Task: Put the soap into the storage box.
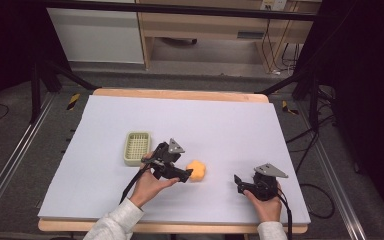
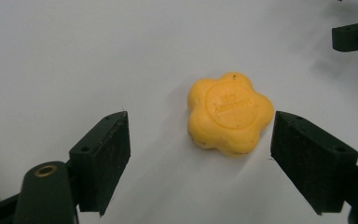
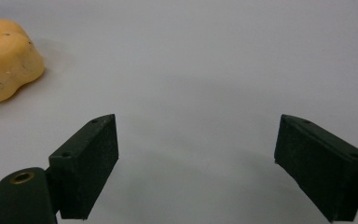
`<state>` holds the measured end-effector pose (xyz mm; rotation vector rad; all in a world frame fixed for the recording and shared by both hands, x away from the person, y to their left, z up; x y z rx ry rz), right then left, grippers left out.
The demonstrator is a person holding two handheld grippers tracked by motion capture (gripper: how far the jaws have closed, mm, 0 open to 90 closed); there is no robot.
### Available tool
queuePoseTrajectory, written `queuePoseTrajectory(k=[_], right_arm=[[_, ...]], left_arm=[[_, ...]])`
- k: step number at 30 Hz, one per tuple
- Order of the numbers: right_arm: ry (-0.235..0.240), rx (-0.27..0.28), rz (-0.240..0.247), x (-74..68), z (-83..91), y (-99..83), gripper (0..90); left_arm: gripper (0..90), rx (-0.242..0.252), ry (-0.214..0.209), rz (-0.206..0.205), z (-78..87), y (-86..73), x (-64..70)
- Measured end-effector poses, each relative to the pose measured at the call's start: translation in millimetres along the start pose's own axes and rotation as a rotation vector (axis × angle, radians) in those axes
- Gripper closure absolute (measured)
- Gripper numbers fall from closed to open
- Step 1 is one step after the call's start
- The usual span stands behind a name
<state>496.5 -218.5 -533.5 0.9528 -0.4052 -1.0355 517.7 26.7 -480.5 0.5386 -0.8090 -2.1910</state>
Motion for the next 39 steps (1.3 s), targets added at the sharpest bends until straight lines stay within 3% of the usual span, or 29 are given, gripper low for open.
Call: queuePoseTrajectory(k=[22, 39], right_arm=[[-0.002, 0.0, -0.004, 0.4, 0.1, 0.0, 13.9], [-0.001, 0.0, -0.003, 0.4, 0.1, -0.1, 14.1]], left_arm=[[18.8, -0.046, -0.026, -0.058, -17.3, 7.1, 22.9], [18.0, -0.089, -0.028, -0.077, -32.5, 6.1, 27.0]])
Point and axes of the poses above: each handheld gripper's, and its own axes: z roughly backward along the jaws, y roughly out of its top, x roughly to its right, the point moved 8 cm from there along -z, roughly forward along the jaws, and after that the axes turned 11 degrees about y, right-handed, at the moved point
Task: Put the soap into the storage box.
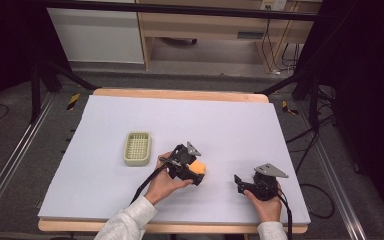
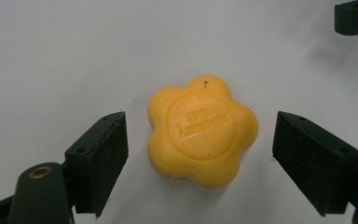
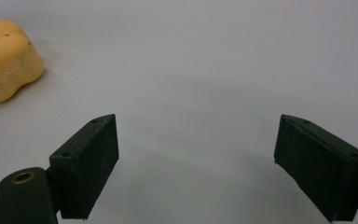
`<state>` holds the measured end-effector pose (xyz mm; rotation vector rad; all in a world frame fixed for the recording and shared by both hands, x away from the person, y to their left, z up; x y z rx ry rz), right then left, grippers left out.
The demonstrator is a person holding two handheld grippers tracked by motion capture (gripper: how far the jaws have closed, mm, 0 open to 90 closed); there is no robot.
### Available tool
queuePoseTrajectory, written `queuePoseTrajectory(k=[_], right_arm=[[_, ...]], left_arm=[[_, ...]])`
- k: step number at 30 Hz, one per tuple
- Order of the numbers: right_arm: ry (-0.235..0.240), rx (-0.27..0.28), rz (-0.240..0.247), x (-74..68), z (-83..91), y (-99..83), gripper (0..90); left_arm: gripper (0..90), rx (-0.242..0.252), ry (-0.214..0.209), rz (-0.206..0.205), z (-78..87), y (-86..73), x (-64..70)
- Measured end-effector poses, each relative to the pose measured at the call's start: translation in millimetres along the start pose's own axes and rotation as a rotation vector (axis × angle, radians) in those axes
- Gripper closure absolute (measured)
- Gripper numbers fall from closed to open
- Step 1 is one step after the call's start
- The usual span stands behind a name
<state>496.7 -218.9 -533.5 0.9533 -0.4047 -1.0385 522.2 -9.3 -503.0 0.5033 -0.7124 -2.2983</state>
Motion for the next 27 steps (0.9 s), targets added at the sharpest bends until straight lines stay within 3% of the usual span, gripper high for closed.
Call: queuePoseTrajectory(k=[27], right_arm=[[0.001, 0.0, -0.003, 0.9, -0.1, -0.2, 14.7]], left_arm=[[24.1, -0.065, -0.006, -0.044, -19.6, -2.5, 6.9]])
Point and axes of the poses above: each handheld gripper's, and its own axes: z roughly backward along the jaws, y roughly out of its top, x roughly to its right, the point moved 8 cm from there along -z, roughly forward along the jaws, and after that the axes turned 11 degrees about y, right-handed, at the moved point
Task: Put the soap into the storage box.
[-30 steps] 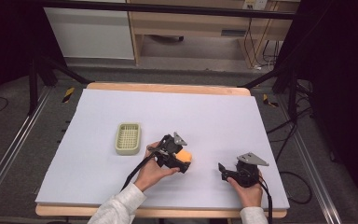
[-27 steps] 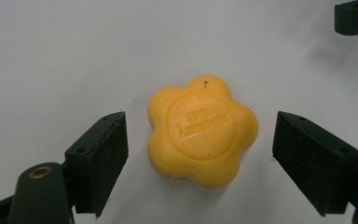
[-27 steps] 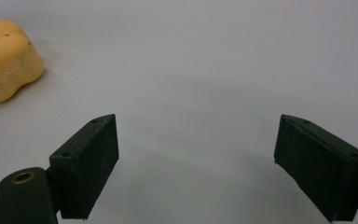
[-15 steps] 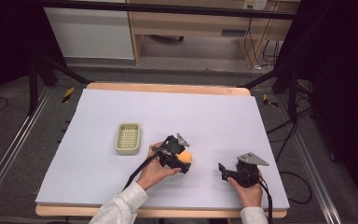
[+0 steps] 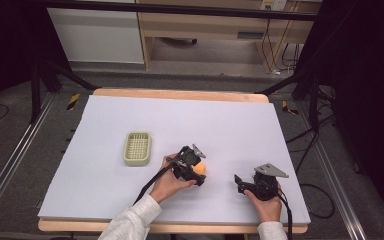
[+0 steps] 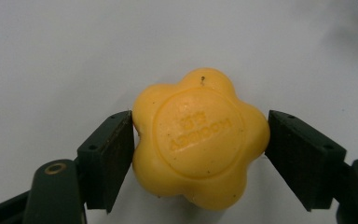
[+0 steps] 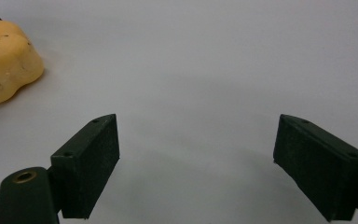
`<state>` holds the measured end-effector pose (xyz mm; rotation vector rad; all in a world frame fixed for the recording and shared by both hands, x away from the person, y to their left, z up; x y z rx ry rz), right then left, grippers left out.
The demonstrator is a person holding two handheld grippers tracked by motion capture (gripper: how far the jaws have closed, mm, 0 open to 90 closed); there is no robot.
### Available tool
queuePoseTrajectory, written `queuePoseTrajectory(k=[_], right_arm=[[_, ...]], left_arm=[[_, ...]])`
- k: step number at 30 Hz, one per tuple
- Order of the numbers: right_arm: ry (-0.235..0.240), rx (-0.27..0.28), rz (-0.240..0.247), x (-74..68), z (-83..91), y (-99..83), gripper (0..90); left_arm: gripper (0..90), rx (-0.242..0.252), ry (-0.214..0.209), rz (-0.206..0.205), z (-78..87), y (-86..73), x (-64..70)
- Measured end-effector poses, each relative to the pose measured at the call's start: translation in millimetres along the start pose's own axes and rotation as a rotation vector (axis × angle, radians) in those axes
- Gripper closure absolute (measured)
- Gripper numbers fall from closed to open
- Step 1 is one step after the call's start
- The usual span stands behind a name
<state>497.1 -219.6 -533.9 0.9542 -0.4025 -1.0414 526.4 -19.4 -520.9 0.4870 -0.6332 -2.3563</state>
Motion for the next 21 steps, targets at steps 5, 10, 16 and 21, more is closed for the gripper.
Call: queuePoseTrajectory(k=[5, 10, 16, 21], right_arm=[[0.002, -0.001, -0.004, -0.5, 0.0, 0.0, 14.7], [0.003, -0.002, -0.002, -0.7, -0.1, -0.1, 14.7], [0.011, -0.01, -0.009, -2.2, -0.3, -0.3, 15.0], [0.012, -0.01, -0.008, -2.1, -0.2, -0.3, 15.1]], left_arm=[[24.6, -0.011, -0.004, 0.009, -3.2, 0.4, -0.2], [24.5, -0.019, -0.003, 0.003, -6.6, 0.3, 0.5], [24.8, -0.034, -0.003, 0.0, -10.9, 0.2, 0.6], [25.0, -0.041, -0.005, 0.004, -12.9, 0.2, 1.3]])
Point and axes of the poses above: each handheld gripper's, and its own axes: z roughly backward along the jaws, y roughly out of its top, x roughly to its right, the point moved 8 cm from there along -z, roughly forward along the jaws, and after that the axes turned 11 degrees about y, right-handed, at the moved point
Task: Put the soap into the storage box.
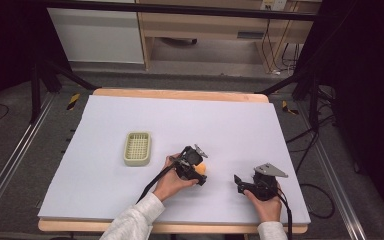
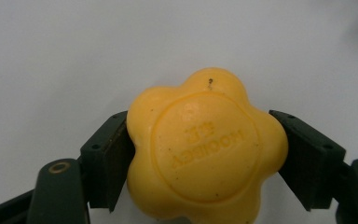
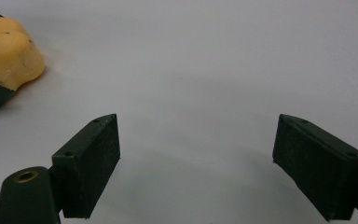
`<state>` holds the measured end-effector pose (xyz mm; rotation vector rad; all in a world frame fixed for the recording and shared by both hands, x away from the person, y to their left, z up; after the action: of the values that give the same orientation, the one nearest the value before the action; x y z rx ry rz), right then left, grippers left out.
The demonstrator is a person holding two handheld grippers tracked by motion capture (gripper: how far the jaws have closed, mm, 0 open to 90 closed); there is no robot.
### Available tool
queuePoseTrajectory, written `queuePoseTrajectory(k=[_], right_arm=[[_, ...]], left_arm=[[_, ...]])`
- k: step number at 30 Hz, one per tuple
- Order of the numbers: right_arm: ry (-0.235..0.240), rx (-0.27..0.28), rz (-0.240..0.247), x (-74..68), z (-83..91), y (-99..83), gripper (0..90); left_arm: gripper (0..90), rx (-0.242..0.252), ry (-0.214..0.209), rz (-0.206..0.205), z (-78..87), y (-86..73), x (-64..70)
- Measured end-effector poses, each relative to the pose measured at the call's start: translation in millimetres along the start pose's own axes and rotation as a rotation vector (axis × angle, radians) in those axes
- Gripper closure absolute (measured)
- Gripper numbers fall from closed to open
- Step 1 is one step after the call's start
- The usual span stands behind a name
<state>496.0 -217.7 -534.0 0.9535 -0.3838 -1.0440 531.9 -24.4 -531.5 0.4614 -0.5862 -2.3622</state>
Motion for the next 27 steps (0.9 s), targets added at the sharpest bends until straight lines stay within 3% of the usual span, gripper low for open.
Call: queuePoseTrajectory(k=[27], right_arm=[[0.001, 0.0, 0.0, -0.4, -0.1, 0.0, 15.6]], left_arm=[[26.1, -0.013, 0.02, 0.004, 2.1, -0.2, 0.5]])
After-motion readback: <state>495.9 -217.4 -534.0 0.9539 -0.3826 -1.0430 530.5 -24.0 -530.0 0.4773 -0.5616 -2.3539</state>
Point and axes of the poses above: each handheld gripper's, and its own axes: z roughly backward along the jaws, y roughly out of its top, x roughly to its right, the point moved 8 cm from there along -z, roughly forward along the jaws, and after that the axes turned 11 degrees about y, right-handed, at the moved point
